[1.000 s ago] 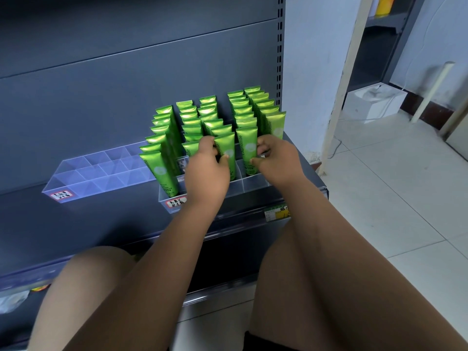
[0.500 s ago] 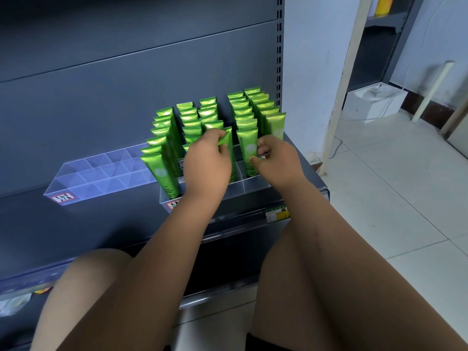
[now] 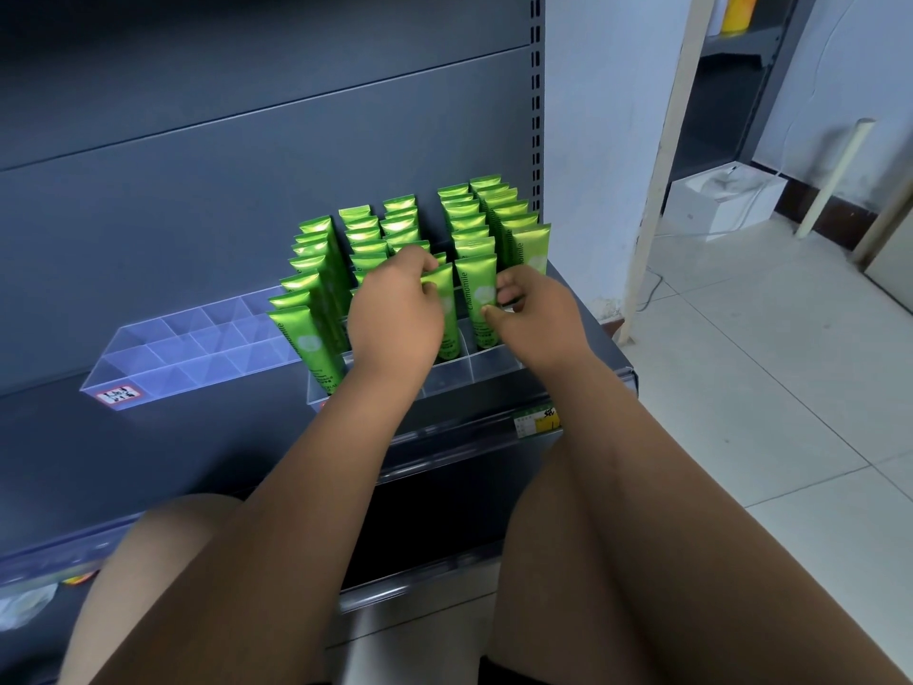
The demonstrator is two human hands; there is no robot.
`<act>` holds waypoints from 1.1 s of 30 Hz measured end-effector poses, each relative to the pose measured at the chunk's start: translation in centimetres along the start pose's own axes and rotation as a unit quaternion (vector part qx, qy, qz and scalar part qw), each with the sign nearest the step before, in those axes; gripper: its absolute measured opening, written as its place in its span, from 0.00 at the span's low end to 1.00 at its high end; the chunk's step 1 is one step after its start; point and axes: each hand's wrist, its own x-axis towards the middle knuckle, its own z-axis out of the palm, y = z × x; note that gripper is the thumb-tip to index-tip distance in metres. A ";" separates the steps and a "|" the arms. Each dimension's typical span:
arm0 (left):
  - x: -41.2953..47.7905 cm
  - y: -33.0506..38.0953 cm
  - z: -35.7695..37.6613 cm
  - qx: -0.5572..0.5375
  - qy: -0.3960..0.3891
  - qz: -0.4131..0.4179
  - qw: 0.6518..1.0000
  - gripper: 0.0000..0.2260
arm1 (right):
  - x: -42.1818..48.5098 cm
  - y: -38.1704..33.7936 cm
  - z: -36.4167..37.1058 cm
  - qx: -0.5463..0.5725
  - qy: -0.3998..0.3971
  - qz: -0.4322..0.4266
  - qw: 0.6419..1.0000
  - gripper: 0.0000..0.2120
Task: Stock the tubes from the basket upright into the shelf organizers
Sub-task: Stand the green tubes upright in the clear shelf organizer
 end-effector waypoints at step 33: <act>-0.9 -0.2 -0.6 0.161 0.058 0.115 0.979 0.07 | 1.8 -0.2 -3.7 0.151 0.124 0.099 0.976 0.18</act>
